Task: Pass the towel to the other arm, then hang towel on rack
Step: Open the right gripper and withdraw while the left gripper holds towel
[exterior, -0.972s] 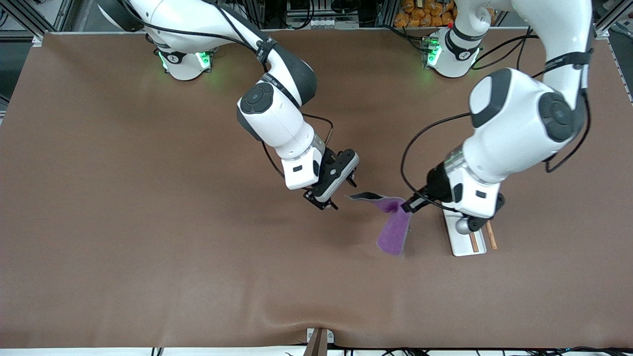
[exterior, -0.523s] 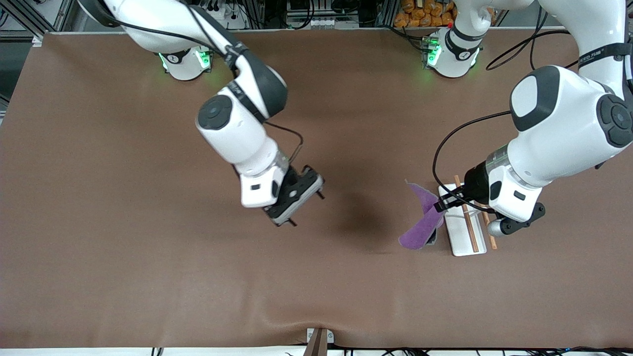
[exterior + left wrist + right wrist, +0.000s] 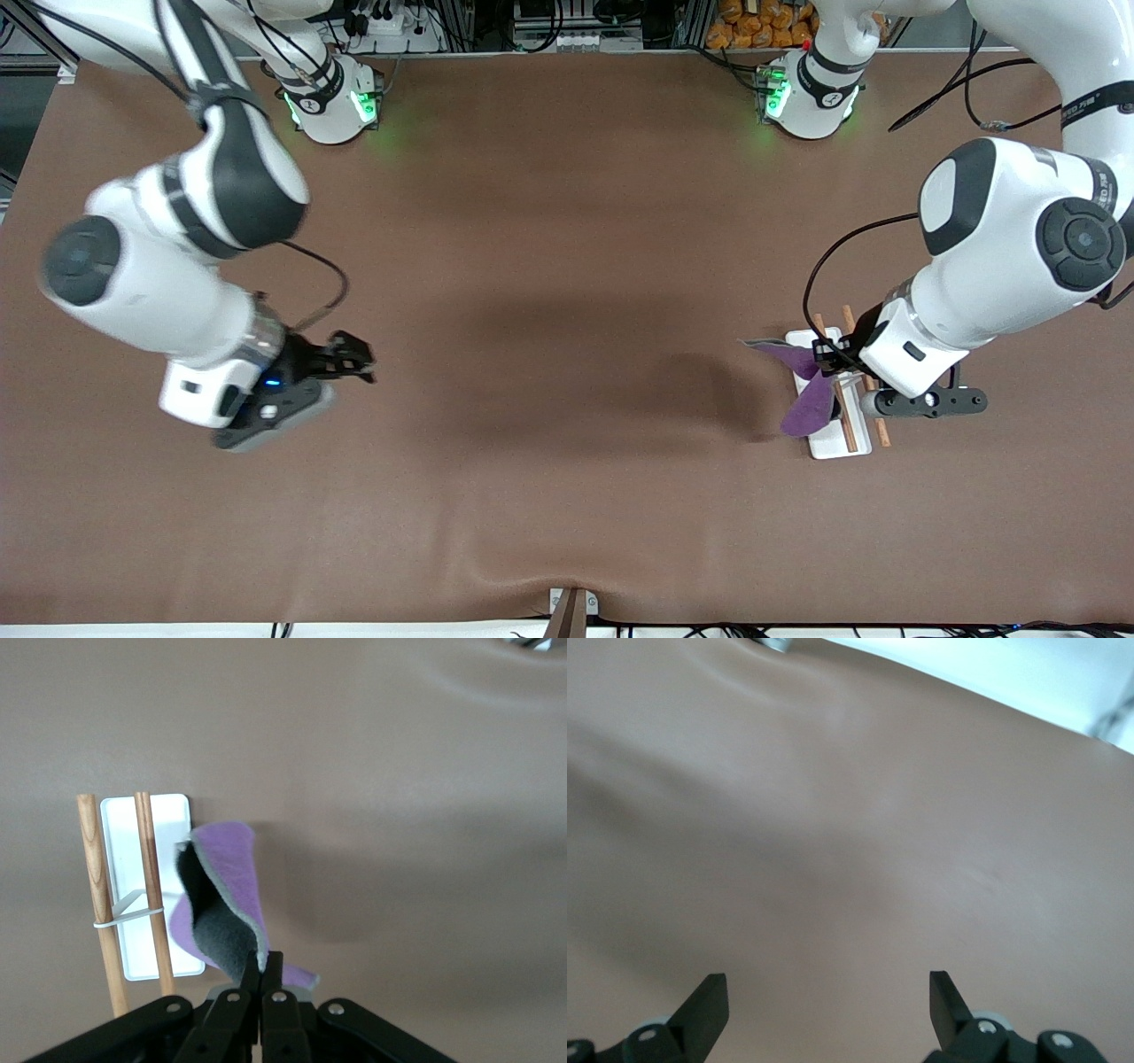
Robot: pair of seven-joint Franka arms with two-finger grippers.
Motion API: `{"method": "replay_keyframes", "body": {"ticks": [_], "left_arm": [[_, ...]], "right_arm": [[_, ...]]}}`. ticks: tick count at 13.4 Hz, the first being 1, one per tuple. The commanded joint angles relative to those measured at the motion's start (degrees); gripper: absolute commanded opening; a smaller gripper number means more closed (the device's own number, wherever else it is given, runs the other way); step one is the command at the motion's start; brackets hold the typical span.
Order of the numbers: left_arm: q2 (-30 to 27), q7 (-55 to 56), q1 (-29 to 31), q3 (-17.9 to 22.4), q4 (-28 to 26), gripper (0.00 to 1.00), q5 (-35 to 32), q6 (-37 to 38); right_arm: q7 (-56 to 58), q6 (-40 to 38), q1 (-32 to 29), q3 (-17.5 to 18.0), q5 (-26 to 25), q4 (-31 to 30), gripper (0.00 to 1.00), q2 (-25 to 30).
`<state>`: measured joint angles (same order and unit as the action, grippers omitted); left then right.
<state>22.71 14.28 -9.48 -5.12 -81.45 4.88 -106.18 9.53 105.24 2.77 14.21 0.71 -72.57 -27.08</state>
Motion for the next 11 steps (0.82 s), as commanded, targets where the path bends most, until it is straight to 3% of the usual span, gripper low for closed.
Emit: {"method": "replay_keyframes", "body": {"ticks": [1,3,6,9,11], "left_arm": [[1.01,-1.09,0.78,-0.42,-0.20,0.00,-0.58,0.44],[2.33,-0.66,1.13,-0.42,-0.20,0.00,-0.48,0.44],[2.60,-3.27,3.14,-0.68,-0.46,0.00,-0.57,0.62],[2.60,-9.60,4.64,-0.59,-0.55,0.00,-0.48,3.25],[2.69,-16.00,7.44,-0.59,-0.72,0.00,-0.57,5.70]], "right_arm": [[-0.83,-7.47,-5.29,1.09,-2.63,-2.48,1.00,6.41],[-1.18,-11.80,-6.80,-0.31,-3.08,-4.58,1.00,10.97],[-1.36,-12.34,-2.43,-10.75,-2.99,-14.67,1.00,22.12],[-1.44,-17.77,-2.76,-15.42,-2.99,-15.32,1.00,26.45],[-1.79,-20.06,-3.90,-16.14,-2.90,-15.32,1.00,28.04]]}}
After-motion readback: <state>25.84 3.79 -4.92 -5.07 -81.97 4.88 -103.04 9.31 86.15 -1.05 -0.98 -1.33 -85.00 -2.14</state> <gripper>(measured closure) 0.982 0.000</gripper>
